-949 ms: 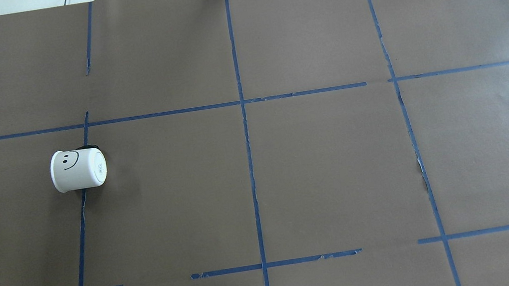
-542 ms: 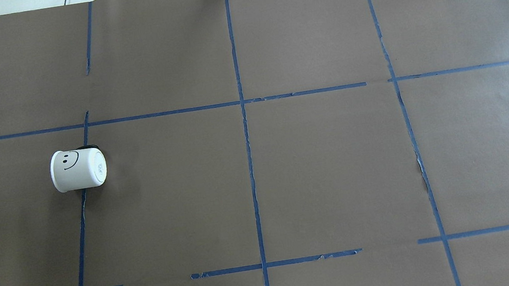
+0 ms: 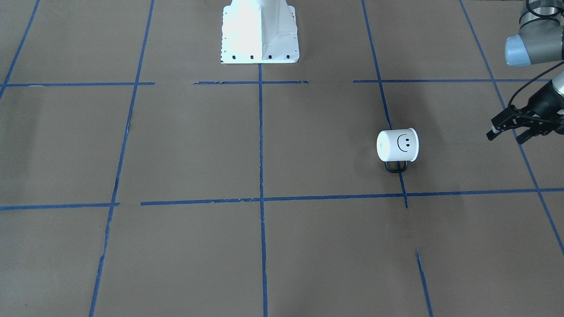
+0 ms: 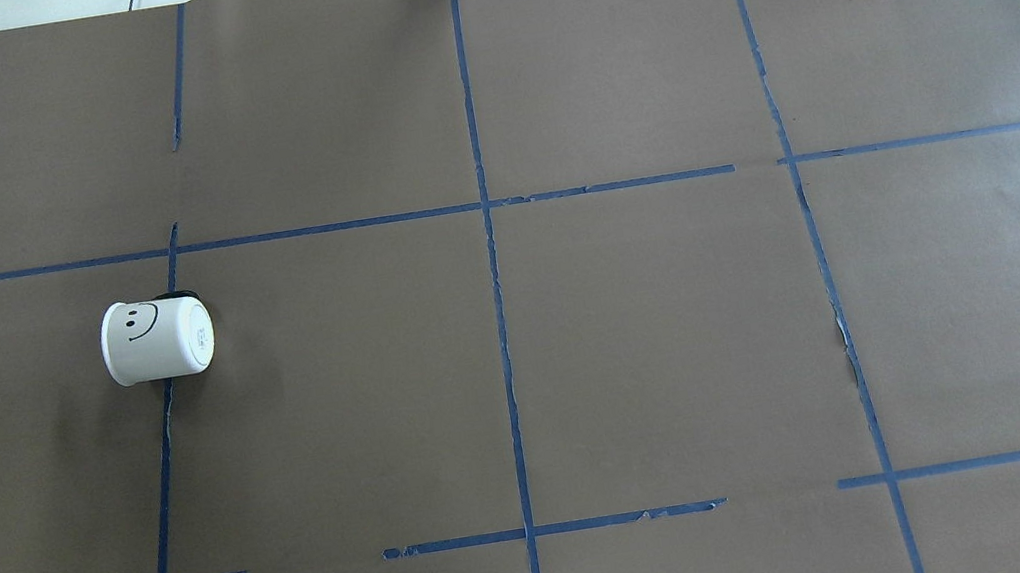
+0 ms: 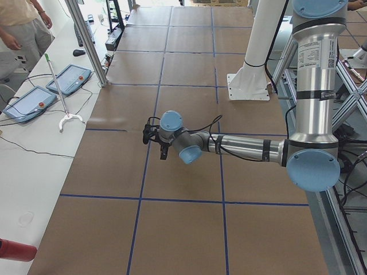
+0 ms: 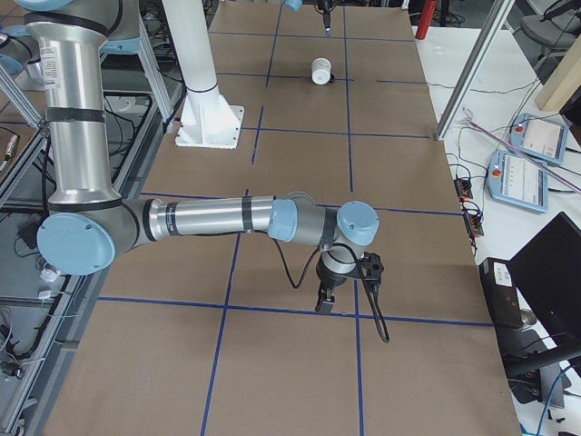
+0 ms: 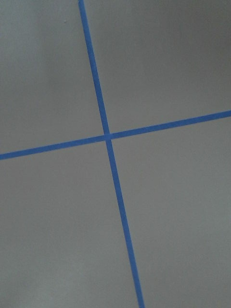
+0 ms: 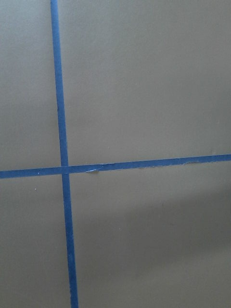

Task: Flip mug
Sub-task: 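Reach the left gripper toward the white mug lying on its side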

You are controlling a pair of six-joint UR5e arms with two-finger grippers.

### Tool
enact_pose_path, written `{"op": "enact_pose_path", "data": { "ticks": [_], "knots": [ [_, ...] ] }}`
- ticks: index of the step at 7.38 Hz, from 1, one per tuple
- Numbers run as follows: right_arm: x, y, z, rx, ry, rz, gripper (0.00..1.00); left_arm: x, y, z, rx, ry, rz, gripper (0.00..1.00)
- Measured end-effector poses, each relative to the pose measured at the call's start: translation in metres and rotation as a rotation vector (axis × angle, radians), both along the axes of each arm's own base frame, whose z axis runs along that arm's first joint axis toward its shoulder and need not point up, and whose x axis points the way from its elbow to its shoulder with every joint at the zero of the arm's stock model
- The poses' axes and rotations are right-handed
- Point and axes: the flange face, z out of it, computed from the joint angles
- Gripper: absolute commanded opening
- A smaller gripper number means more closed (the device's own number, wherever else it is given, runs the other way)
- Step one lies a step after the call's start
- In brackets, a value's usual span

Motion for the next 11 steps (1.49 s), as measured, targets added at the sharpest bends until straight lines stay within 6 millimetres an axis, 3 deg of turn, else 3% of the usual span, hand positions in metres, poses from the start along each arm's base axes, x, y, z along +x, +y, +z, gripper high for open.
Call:
{"op": "enact_pose_path", "data": {
  "ticks": [1,2,4,6,8,9,10,11],
  "knots": [
    [0.000,0.000,0.000,0.000,0.000,0.000,1.00,0.022,0.021,-0.008,0.001,0.096,-0.058,1.00],
    [0.000,0.000,0.000,0.000,0.000,0.000,1.00,0.032,0.037,-0.015,0.018,0.212,-0.093,1.00],
    [0.000,0.000,0.000,0.000,0.000,0.000,1.00,0.035,0.054,-0.006,0.069,0.389,-0.152,1.00],
    [0.000,0.000,0.000,0.000,0.000,0.000,1.00,0.063,0.052,-0.004,0.082,0.478,-0.213,1.00],
    [0.000,0.000,0.000,0.000,0.000,0.000,1.00,0.109,0.045,0.001,0.092,0.548,-0.239,0.99],
    [0.000,0.000,0.000,0.000,0.000,0.000,1.00,0.123,0.047,0.001,0.096,0.573,-0.231,0.86],
    [0.000,0.000,0.000,0.000,0.000,0.000,1.00,0.133,0.048,-0.002,0.097,0.590,-0.220,0.48],
    [0.000,0.000,0.000,0.001,0.000,0.000,1.00,0.143,0.048,-0.009,0.089,0.612,-0.208,0.00]
  ]
}}
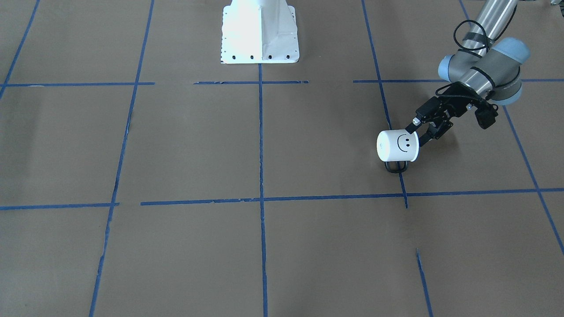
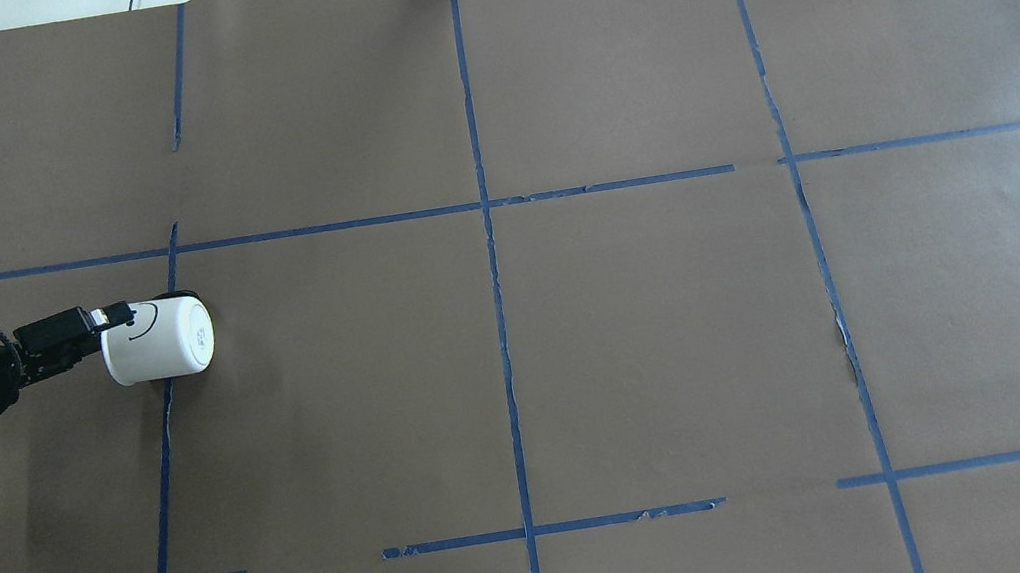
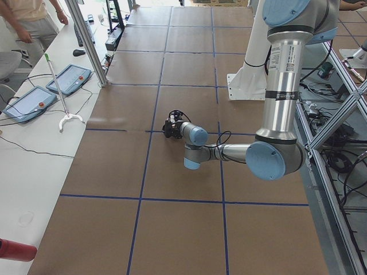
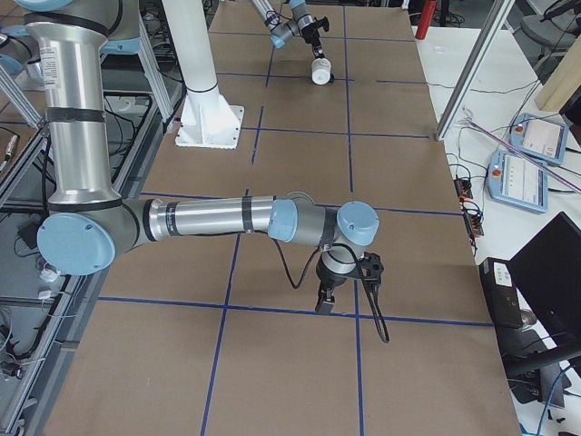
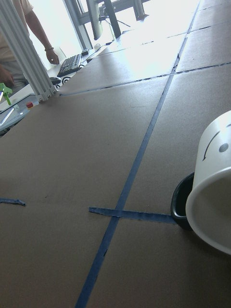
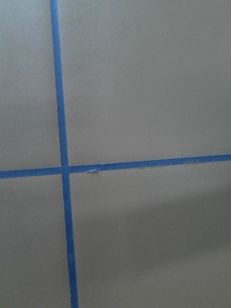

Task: Flip mug
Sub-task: 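Reach the left gripper toward the white mug lying on its side, then close the left gripper on the mug's open rim and lift it, then carry the mug with the left gripper toward the table centre, rotating it upright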

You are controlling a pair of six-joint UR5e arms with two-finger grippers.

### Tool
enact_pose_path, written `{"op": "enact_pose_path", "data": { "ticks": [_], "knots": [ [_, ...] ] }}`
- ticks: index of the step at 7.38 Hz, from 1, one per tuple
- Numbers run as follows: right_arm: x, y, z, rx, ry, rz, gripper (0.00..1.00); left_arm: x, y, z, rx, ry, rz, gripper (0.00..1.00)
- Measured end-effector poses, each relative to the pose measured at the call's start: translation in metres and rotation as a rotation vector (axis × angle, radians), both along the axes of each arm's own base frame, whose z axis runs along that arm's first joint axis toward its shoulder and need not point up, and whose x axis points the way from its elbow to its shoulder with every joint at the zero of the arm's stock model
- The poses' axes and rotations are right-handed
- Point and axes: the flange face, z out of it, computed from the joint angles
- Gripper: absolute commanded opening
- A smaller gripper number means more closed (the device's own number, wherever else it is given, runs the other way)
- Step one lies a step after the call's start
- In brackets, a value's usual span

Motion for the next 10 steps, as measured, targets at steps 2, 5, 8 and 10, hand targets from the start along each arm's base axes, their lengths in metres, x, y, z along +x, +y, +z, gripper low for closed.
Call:
{"op": "enact_pose_path", "data": {
  "ticks": [2,5,8,10],
  "knots": [
    [0.000,0.000,0.000,-0.001,0.000,0.000,1.00,0.018,0.007,-0.015,-0.048,0.053,0.146,0.00],
    [0.000,0.000,0.000,-0.001,0.000,0.000,1.00,0.008,-0.003,-0.026,-0.084,0.080,0.229,0.00],
    [0.000,0.000,0.000,0.000,0.000,0.000,1.00,-0.007,-0.044,-0.071,-0.082,0.092,0.260,0.00],
    [0.000,0.000,0.000,0.000,0.000,0.000,1.00,-0.011,-0.064,-0.125,-0.132,0.012,0.380,0.00]
  ]
}}
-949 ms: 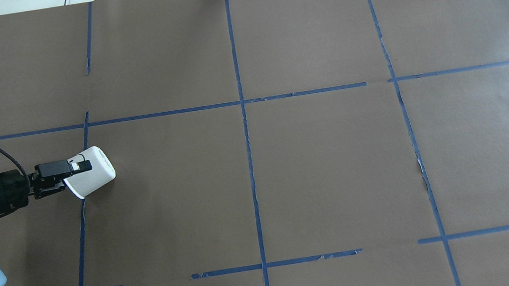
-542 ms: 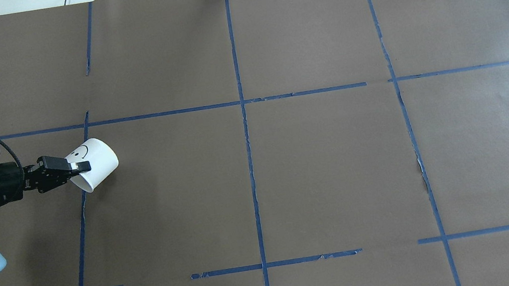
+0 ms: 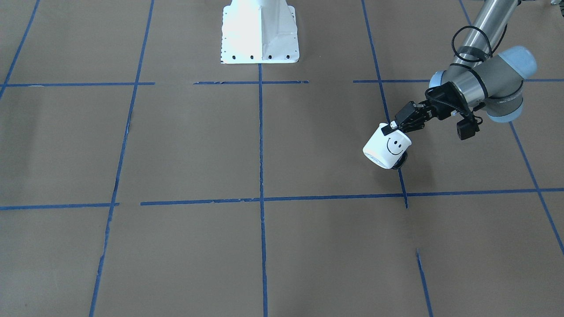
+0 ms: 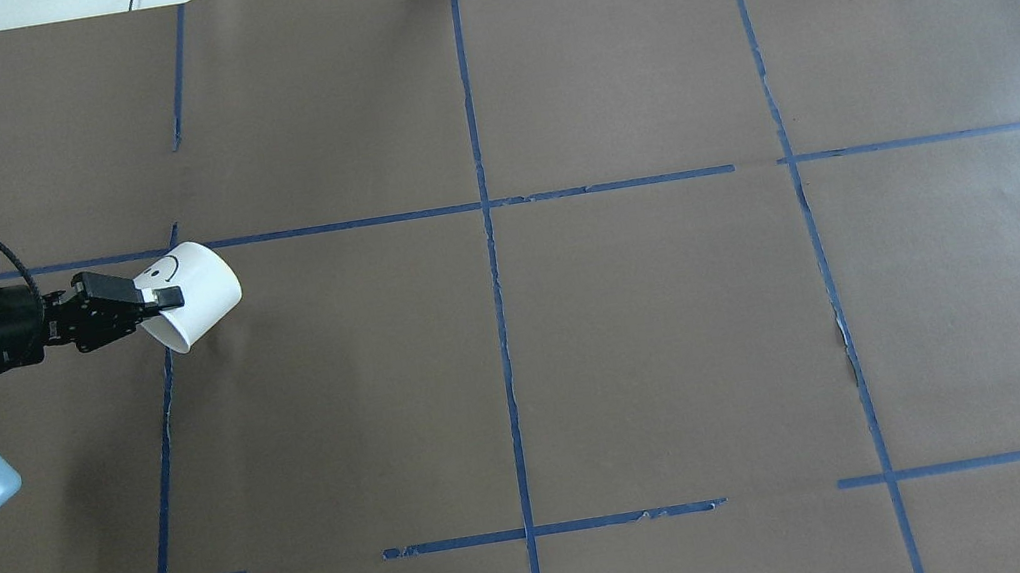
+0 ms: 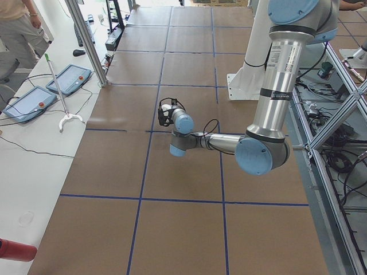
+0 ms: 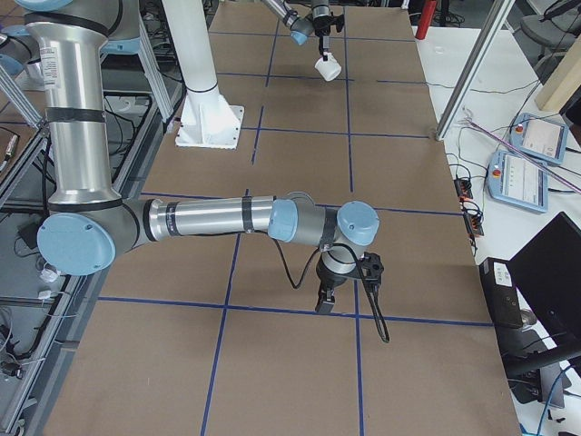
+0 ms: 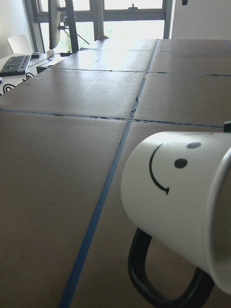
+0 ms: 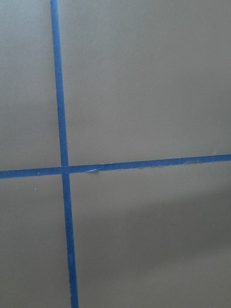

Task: Flip mug
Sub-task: 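Carry the mug with the left gripper toward the table centre, rotating it upright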

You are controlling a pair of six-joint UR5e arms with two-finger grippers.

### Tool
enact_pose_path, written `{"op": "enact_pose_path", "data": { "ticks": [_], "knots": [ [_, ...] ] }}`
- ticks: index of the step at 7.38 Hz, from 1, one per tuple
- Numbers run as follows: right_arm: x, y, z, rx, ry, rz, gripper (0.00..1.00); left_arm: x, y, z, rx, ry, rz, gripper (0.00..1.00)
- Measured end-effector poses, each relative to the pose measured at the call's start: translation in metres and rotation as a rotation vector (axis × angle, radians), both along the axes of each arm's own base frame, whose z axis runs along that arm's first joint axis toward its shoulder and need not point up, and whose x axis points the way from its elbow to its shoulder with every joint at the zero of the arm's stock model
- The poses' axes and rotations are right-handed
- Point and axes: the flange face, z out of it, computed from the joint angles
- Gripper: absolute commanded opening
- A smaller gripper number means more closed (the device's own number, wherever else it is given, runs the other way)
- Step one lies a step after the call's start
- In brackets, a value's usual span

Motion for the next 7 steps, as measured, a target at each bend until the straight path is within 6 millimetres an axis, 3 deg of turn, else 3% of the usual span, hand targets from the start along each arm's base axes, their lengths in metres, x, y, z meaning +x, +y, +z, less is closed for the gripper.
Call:
{"op": "enact_pose_path", "data": {
  "ticks": [2,3,4,7],
  "knots": [
    [0.000,0.000,0.000,0.000,0.000,0.000,1.00,0.012,-0.014,-0.063,-0.086,-0.094,0.086,0.00],
    [0.000,0.000,0.000,0.000,0.000,0.000,1.00,0.027,-0.025,-0.098,-0.133,-0.148,0.113,0.00],
    [0.000,0.000,0.000,0.000,0.000,0.000,1.00,0.050,-0.035,-0.134,-0.175,-0.201,0.140,0.00],
    [0.000,0.000,0.000,0.000,0.000,0.000,1.00,0.149,-0.044,-0.241,-0.292,-0.384,0.256,0.00]
  ]
}}
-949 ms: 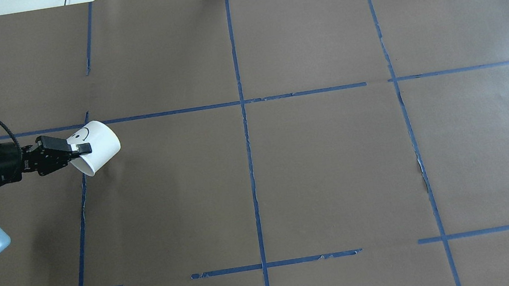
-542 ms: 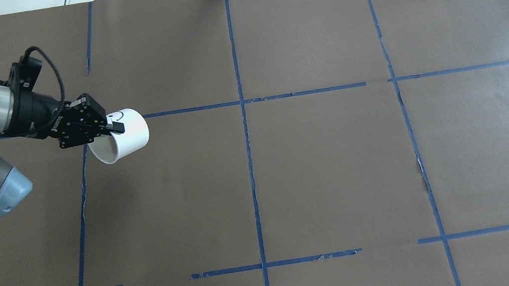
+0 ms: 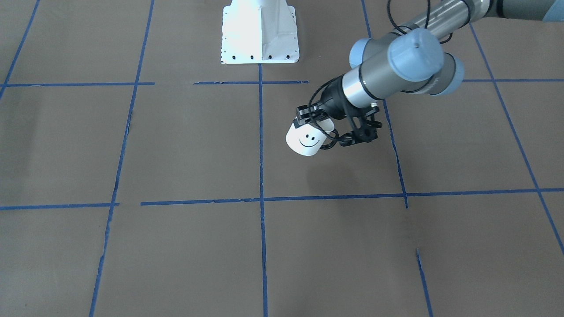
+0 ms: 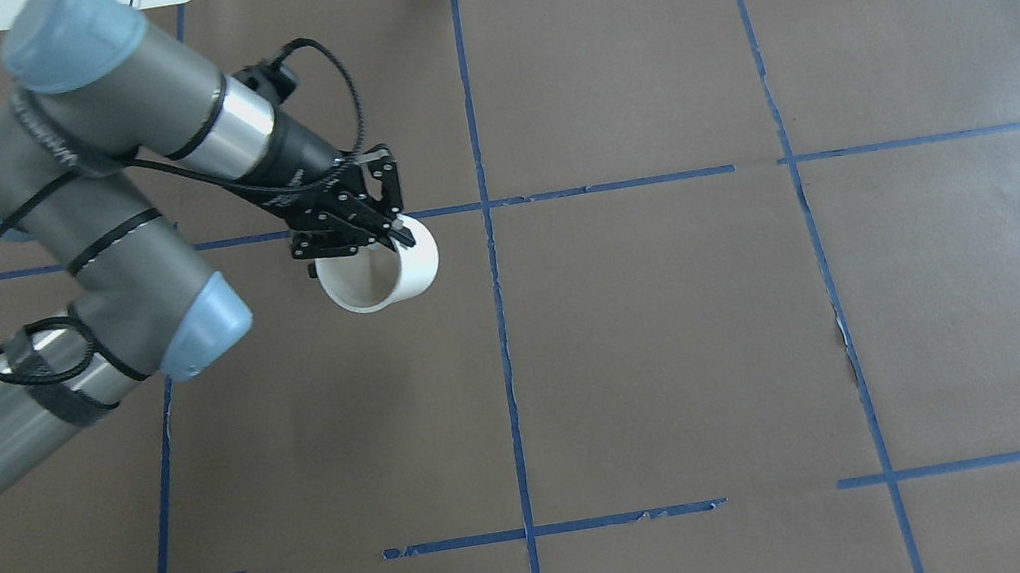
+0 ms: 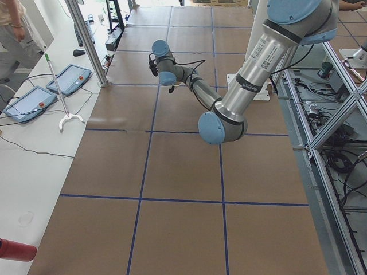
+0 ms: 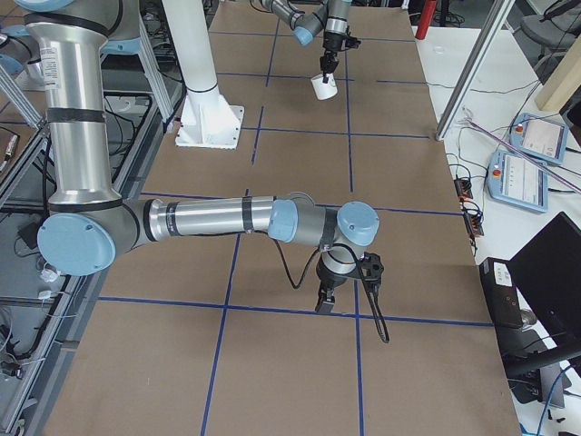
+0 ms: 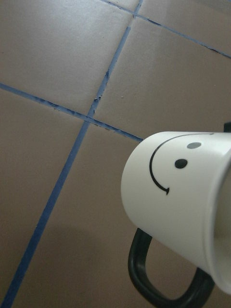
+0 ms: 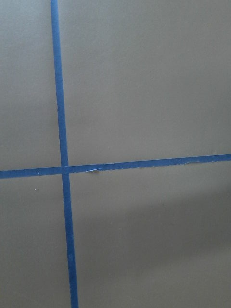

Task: Flip mug
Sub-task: 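Carry the mug with the left gripper toward the table centre, rotating it upright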

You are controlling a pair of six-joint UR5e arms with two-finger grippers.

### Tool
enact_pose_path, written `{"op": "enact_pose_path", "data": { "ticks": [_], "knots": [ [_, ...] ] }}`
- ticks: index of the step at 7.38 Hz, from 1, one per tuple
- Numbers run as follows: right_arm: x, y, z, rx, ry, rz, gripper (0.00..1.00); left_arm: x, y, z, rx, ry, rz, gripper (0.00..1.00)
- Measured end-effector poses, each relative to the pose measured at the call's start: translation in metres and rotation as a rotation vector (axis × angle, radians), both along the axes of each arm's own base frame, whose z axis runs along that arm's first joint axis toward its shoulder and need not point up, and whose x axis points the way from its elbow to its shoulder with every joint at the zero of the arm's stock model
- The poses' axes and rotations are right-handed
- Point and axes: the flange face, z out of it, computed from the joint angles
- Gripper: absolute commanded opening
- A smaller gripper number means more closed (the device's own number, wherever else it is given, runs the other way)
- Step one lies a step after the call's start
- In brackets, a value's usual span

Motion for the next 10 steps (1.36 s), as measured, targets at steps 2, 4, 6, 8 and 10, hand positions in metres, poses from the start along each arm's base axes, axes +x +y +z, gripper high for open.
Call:
{"op": "enact_pose_path", "data": {
  "ticks": [2,4,6,8,10],
  "knots": [
    [0.000,0.000,0.000,0.000,0.000,0.000,1.00,0.075,-0.011,-0.041,-0.069,-0.103,0.070,0.00],
    [0.000,0.000,0.000,0.000,0.000,0.000,1.00,0.115,-0.022,-0.050,-0.139,-0.196,0.098,0.00],
    [0.000,0.000,0.000,0.000,0.000,0.000,1.00,0.133,-0.017,-0.044,-0.162,-0.240,0.120,0.10],
    [0.000,0.000,0.000,0.000,0.000,0.000,1.00,0.152,0.000,-0.036,-0.156,-0.264,0.136,0.44],
    [0.000,0.000,0.000,0.000,0.000,0.000,1.00,0.159,0.008,-0.036,-0.139,-0.274,0.129,1.00]
  ]
}}
